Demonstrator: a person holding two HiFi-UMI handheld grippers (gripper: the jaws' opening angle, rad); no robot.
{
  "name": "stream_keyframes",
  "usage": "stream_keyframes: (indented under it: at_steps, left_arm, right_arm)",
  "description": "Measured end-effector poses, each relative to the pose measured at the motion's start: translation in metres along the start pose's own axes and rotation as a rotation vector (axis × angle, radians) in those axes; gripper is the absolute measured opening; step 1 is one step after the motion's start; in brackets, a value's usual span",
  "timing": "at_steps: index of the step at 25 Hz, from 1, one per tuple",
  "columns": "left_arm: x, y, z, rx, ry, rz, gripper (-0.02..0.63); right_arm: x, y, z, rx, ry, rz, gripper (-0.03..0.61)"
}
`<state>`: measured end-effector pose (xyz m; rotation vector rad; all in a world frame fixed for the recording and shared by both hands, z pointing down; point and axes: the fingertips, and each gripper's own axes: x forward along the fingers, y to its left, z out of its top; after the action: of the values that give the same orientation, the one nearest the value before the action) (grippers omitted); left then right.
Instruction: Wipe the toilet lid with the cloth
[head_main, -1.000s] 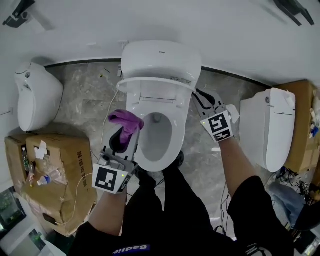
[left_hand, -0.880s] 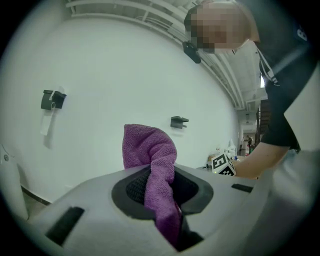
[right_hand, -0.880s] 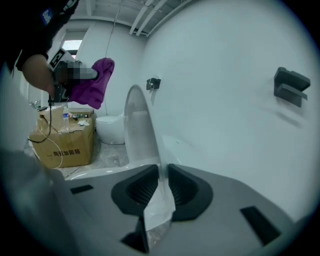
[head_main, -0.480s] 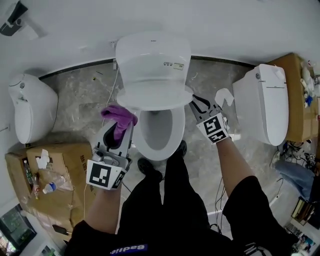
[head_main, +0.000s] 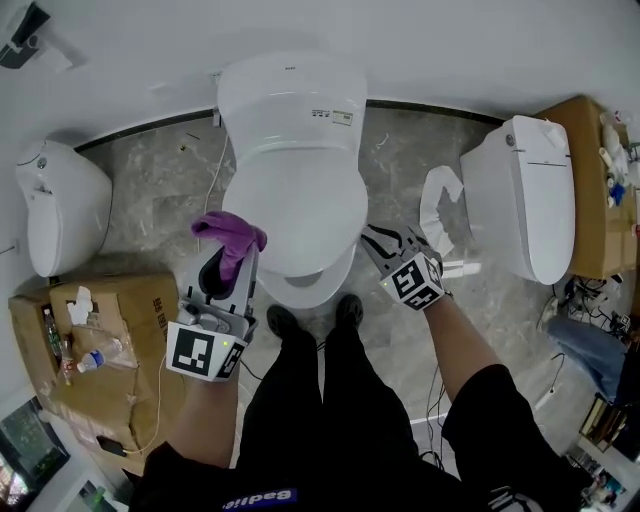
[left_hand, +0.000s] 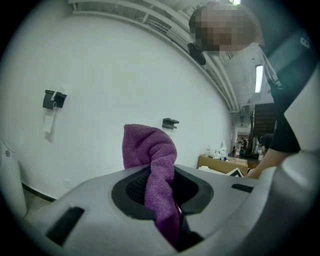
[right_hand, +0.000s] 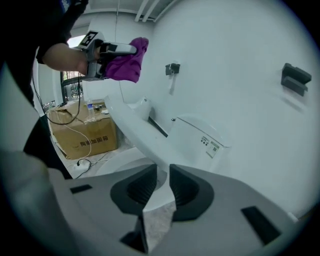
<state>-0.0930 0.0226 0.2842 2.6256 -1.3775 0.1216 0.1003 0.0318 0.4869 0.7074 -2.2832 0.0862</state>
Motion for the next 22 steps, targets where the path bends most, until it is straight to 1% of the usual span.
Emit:
stream_keyframes:
  at_steps: [1,3,5,9,13,15,18,20,22]
  left_arm:
    - [0.002,-0.004,-0.002,-0.003,0.005,0.009,0.081]
    - [0.005,-0.013,-0.002,-0.007,0.008,0.027,0.08]
    - [0.008,-0.022,0.001,-0.006,0.008,0.04,0.08]
    - [0.007,-0.037,0.011,0.003,0.011,0.069,0.081]
    - [0.004,-0.041,0.022,0.018,0.004,0.086,0.08]
    - [0.001,-0.037,0.023,0.022,0.004,0.092,0.08]
    - [-0.002,-0.028,0.018,0.015,0.006,0.102,0.08]
    - [-0.004,-0.022,0.013,0.009,0.003,0.098,0.08]
    - [-0.01,-0.016,0.006,-0.001,0.004,0.087,0.08]
  right_arm:
    - [-0.006,0.002,-0.003,0.016,-0.013,0.008,0.081]
    - [-0.016,0.001,-0.007,0.066,-0.048,0.023,0.073]
    - [-0.023,-0.003,0.0,0.124,-0.104,0.046,0.057]
    - [-0.022,-0.017,0.047,0.272,-0.254,0.105,0.039]
    - [-0.001,-0.031,0.102,0.41,-0.392,0.175,0.031]
    - [0.014,-0.027,0.128,0.451,-0.445,0.224,0.029]
    - [0.038,-0.007,0.135,0.411,-0.431,0.27,0.029]
    - [0.048,0.005,0.128,0.404,-0.411,0.284,0.029]
    - [0.055,0.015,0.115,0.423,-0.384,0.283,0.029]
